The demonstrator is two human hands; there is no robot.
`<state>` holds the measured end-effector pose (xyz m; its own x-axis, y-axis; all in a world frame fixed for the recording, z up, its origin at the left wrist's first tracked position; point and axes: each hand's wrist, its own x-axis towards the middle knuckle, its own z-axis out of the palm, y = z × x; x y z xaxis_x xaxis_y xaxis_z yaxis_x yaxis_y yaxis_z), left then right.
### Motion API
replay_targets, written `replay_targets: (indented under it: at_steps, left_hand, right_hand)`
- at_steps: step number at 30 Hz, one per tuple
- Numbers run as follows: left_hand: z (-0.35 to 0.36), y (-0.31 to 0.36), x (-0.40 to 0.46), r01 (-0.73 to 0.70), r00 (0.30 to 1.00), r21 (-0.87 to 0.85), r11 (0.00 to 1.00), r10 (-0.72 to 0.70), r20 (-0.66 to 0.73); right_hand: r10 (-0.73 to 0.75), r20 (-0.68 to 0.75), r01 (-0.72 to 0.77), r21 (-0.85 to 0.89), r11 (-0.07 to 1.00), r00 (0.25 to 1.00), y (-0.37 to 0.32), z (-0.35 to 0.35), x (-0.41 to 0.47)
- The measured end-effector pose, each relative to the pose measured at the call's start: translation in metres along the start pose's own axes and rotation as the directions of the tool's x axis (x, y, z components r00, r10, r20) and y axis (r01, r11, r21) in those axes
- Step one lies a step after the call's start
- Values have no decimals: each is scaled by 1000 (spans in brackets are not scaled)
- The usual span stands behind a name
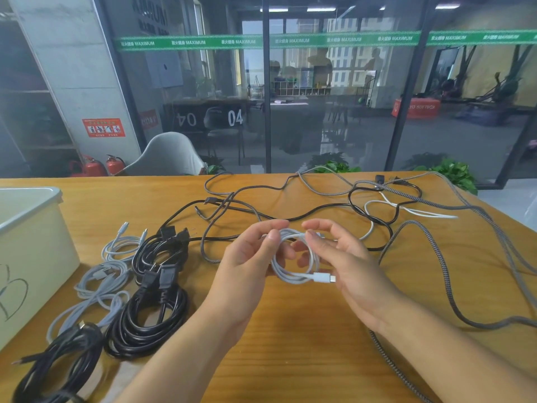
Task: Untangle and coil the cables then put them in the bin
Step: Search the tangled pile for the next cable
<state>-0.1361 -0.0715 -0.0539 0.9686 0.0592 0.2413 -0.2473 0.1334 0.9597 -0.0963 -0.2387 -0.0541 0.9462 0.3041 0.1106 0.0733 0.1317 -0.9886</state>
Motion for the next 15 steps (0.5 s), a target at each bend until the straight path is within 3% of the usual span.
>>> replay_targets:
  at_steps: [8, 10, 15]
  left_hand:
    - [-7, -4, 6, -60, 981, -92, 994, 42, -191]
    - [-8, -5, 6, -57, 983, -113, 992, 35, -181]
    - [-7, -8, 4, -25, 991, -53, 998, 17, -133]
  right_hand:
    - [117, 87, -127, 128, 984, 989, 0, -5, 3]
    - [83, 91, -92, 96, 991, 992, 1, -5, 2]
    - [-27, -50, 26, -5, 1000, 998, 6, -3, 3]
